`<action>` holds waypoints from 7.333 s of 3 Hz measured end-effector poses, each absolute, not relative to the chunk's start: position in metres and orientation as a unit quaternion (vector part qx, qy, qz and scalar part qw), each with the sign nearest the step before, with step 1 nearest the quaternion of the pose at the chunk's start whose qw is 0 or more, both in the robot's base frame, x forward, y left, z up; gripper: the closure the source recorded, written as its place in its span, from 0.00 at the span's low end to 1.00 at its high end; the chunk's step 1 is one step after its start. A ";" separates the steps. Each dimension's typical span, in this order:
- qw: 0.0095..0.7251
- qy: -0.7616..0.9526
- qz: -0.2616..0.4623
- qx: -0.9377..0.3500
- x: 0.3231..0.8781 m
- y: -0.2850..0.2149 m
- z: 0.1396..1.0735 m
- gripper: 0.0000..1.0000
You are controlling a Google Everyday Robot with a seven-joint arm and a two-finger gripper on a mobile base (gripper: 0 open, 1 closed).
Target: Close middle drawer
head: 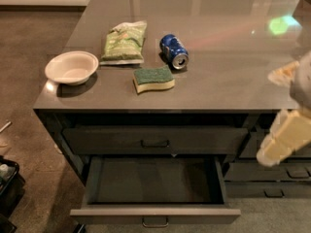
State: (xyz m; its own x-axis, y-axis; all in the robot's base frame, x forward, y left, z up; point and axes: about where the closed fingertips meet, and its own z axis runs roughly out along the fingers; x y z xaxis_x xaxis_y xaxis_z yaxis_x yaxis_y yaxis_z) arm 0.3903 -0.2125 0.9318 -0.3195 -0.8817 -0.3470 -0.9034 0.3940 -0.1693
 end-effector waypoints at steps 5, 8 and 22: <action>0.178 0.878 0.274 -0.349 0.263 -0.134 0.644 0.00; 0.174 0.889 0.260 -0.334 0.282 -0.147 0.628 0.64; 0.189 0.918 0.274 -0.217 0.352 -0.196 0.429 1.00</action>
Offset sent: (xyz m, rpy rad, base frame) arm -0.1791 0.0794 -0.3463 0.5670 0.4642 -0.4243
